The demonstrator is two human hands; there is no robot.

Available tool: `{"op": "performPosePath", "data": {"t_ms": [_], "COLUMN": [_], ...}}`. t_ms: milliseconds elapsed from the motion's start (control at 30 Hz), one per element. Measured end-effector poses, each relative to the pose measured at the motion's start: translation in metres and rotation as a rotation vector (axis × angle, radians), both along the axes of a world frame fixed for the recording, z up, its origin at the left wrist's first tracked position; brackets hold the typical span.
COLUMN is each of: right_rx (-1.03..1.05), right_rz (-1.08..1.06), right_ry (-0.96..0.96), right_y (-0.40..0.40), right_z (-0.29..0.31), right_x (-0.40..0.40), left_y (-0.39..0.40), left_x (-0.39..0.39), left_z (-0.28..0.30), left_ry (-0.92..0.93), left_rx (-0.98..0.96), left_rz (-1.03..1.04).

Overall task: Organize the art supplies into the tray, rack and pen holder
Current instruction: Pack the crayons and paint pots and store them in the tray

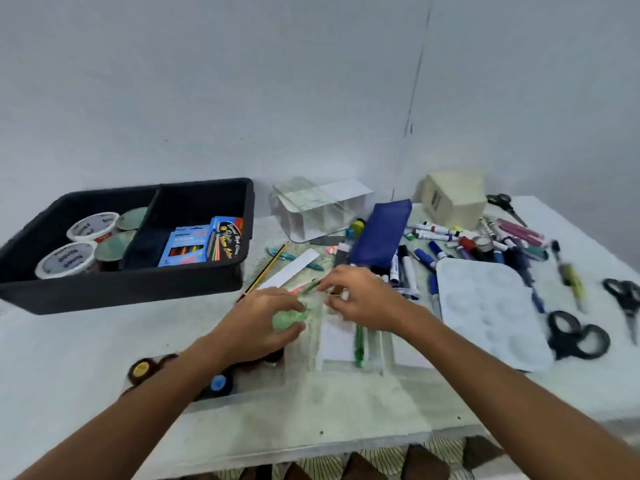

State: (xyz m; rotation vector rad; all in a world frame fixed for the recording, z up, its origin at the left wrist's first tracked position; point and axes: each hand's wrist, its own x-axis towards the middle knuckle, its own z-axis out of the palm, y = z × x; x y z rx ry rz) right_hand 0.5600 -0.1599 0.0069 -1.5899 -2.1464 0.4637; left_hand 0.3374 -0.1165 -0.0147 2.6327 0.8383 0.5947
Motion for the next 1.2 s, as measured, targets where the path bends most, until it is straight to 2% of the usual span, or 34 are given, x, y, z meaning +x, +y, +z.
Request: {"op": "performPosePath", "data": {"t_ms": [133, 267, 367, 467, 633, 800, 1033, 1200], "right_rx": [0.041, 0.077, 0.108, 0.121, 0.142, 0.144, 0.103, 0.126], "right_rz": [-0.194, -0.365, -0.488, -0.578, -0.638, -0.628, -0.6, -0.589], "right_ry": [0.07, 0.112, 0.123, 0.106, -0.013, -0.049, -0.077, -0.073], "right_y": [-0.013, -0.022, -0.022, -0.015, 0.003, 0.016, 0.026, 0.03], "right_z": [0.006, 0.006, -0.001, -0.009, -0.027, -0.037, -0.044, -0.045], "right_x": [0.075, 0.149, 0.198, 0.237, 0.276, 0.292, 0.3, 0.303], "left_y": [0.006, 0.017, 0.028, 0.04, 0.06, 0.062, 0.064, 0.078], "left_x": [0.085, 0.157, 0.194, 0.218, 0.24, 0.251, 0.252, 0.247], "left_z": [0.005, 0.008, 0.003, -0.008, -0.022, -0.026, -0.012, 0.019], "left_ry": [-0.031, -0.031, -0.042, 0.003, 0.308, 0.376, 0.226, 0.015], "left_rx": [0.022, 0.031, 0.08, 0.063, -0.023, -0.133, -0.145, 0.228], "left_rz": [-0.162, -0.164, -0.099, 0.064, 0.342, 0.281, 0.152, 0.146]}}
